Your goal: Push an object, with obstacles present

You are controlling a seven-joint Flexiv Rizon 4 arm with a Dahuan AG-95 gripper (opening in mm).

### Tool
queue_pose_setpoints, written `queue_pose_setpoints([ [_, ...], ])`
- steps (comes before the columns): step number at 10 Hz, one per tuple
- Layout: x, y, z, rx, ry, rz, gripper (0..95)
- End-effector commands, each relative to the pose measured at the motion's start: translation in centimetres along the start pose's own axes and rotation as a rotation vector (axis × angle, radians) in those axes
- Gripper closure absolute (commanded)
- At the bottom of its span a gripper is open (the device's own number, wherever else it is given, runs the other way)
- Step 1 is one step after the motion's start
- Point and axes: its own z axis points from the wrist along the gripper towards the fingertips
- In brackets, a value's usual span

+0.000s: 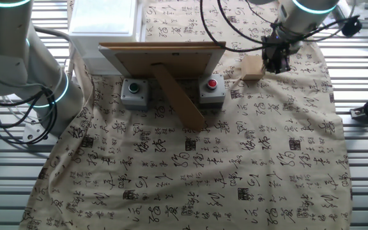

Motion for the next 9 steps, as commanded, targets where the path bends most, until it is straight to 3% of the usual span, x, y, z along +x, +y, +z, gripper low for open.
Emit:
queue_pose_setpoints([
  [1,-0.4,0.1,-0.6,-0.005,-0.009,-0.014,95.0],
  [3,-0.8,-0.6,-1.9,0.015,-0.001,-0.03,95.0],
  [5,-0.7,-1.1,-2.2,0.028,-0.003,-0.032,95.0],
  [9,-0.9,-2.3,-1.4,0.084,-0.003,-0.055,95.0],
])
